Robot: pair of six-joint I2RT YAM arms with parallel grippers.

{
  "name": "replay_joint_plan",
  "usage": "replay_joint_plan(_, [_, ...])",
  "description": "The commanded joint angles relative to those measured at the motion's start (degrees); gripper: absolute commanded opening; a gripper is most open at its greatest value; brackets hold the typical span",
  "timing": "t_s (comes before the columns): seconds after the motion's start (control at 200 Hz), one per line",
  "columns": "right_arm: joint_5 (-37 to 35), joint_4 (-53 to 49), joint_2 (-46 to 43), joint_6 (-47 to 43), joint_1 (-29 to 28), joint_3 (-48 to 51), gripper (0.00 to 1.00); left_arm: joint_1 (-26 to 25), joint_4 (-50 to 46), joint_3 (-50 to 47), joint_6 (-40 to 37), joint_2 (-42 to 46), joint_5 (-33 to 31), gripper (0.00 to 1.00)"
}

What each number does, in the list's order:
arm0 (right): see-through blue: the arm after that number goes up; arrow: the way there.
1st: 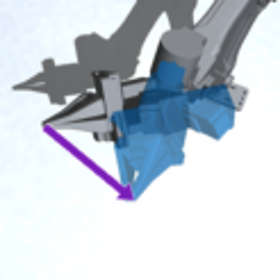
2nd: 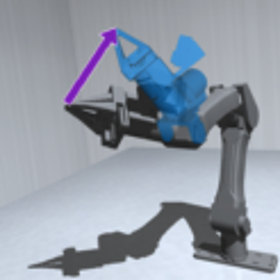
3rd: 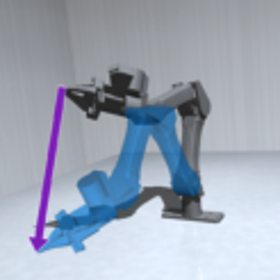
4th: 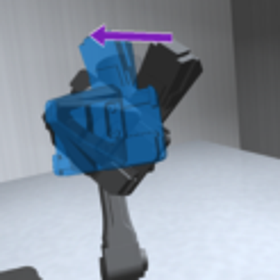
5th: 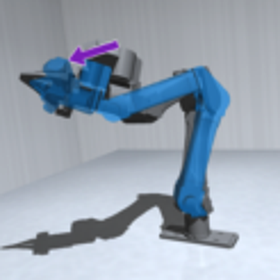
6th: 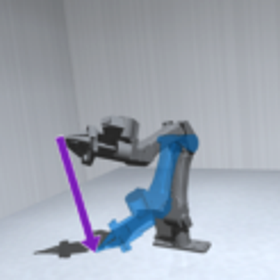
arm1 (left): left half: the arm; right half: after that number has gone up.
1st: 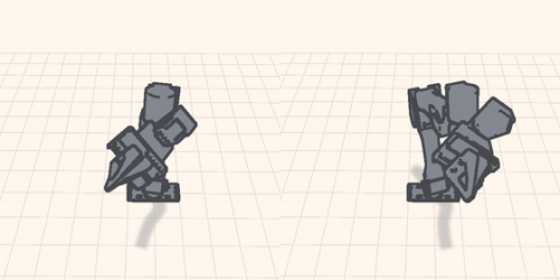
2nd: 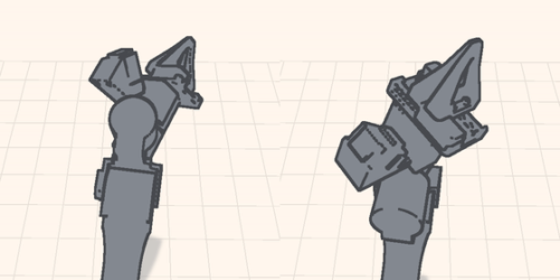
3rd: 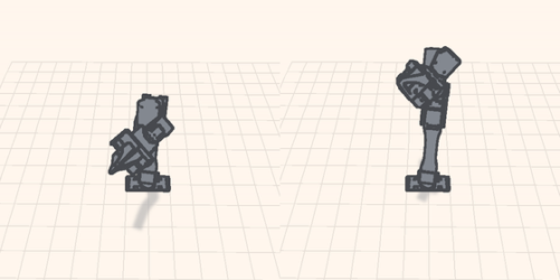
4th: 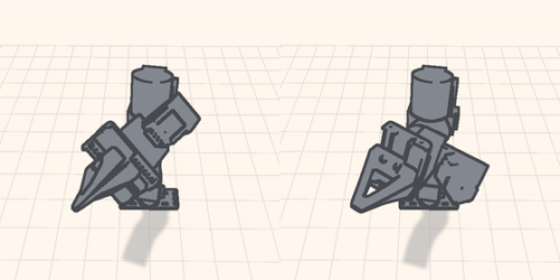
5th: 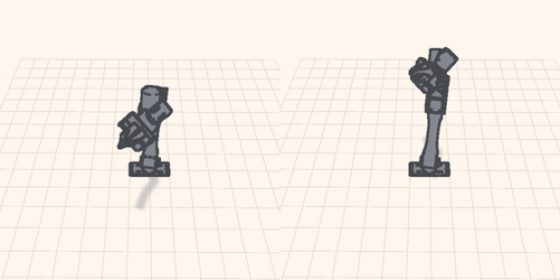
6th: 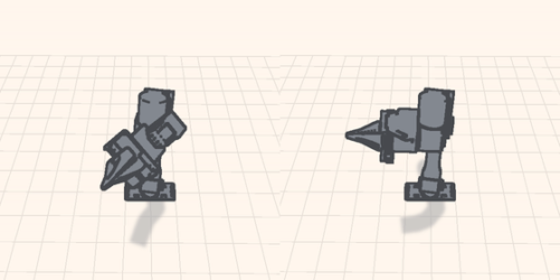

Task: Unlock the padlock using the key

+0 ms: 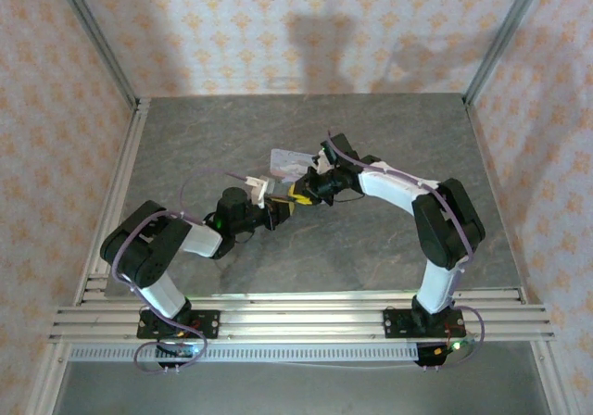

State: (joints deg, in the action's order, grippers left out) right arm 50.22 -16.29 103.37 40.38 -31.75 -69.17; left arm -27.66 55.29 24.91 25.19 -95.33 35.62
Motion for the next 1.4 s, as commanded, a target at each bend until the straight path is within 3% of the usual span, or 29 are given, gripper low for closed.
replay_joint_plan(0.0, [3.27, 1.26, -0.01, 0.16, -0.97, 1.70, 0.00, 0.11, 3.61, -1.03, 1.33, 0.75, 3.10, 0.25])
replay_joint_plan(0.18, [2.65, 1.13, -0.36, 0.19, -0.42, 2.24, 0.00, 2.87, 0.62, -2.12, 2.62, 3.99, 4.83, 0.37])
replay_joint_plan(0.4, [2.58, 0.98, -0.30, 0.40, -0.33, 1.84, 0.00, 6.79, -2.48, -2.83, 4.36, 5.69, 8.03, 0.39])
replay_joint_plan(1.396, [3.48, 1.18, 0.29, 1.63, -0.33, 1.05, 0.00, 5.26, 3.15, 2.16, 5.04, -1.21, 11.85, 0.24])
